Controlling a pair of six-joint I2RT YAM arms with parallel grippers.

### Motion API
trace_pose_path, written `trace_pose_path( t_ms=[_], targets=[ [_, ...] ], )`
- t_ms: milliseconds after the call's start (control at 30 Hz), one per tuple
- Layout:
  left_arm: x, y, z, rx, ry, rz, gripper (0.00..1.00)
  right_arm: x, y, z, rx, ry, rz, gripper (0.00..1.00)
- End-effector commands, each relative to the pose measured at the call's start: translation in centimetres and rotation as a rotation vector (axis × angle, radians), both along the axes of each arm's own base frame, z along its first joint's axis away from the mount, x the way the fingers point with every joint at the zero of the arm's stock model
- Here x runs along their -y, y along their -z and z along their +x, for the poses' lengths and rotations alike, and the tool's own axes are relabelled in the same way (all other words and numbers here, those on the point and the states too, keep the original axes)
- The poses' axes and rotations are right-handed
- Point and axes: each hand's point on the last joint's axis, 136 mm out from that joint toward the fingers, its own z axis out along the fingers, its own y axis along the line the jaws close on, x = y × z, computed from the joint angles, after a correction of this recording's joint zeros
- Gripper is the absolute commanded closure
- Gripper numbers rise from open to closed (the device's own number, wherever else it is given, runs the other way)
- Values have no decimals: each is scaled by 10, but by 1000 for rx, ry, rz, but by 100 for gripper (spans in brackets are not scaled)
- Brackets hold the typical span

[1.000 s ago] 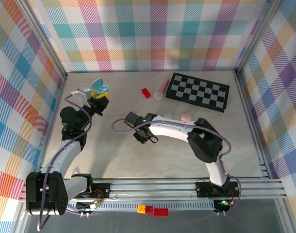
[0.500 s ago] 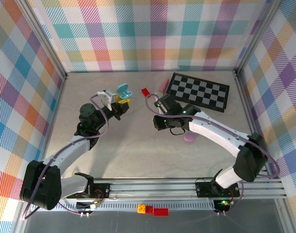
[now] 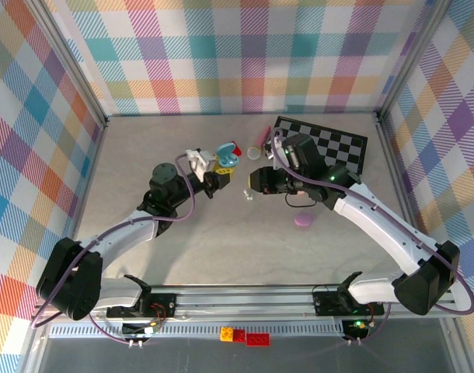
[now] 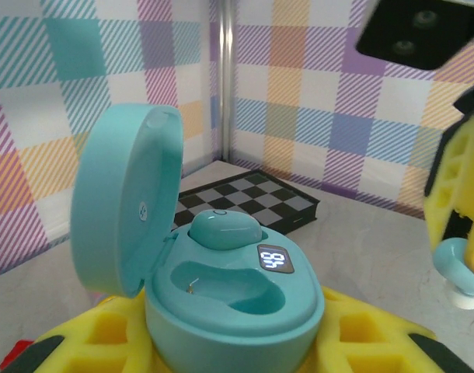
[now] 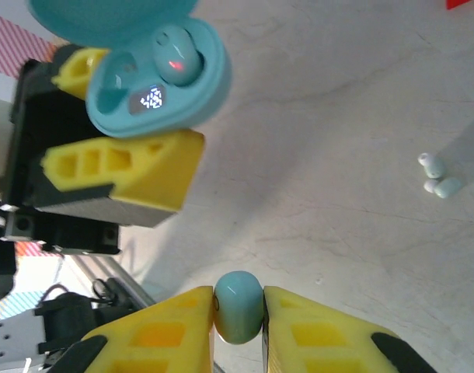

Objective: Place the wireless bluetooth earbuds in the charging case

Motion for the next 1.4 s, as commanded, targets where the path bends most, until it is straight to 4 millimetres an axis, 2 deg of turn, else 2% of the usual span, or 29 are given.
trace_pose_path(
  t_ms=[0,200,367,700,1200,1367],
  targets=[
    [13,-18,-8,73,43,-2,77,-16,-40,-3,38,-67,125,79],
    [28,-16,-16,74,89,-2,72,-25,-71,1,76,-103,201,79],
    [39,-18,-24,79,127,-11,71,-28,-74,8,82,-102,202,78],
    [43,-28,-32,87,149,-52,71,-28,-57,22,61,-72,153,78],
    [41,-37,-32,99,140,-86,71,-27,-36,27,16,-53,114,78],
    [41,-39,-31,104,134,-91,71,-25,-34,28,4,-40,105,73]
  ],
)
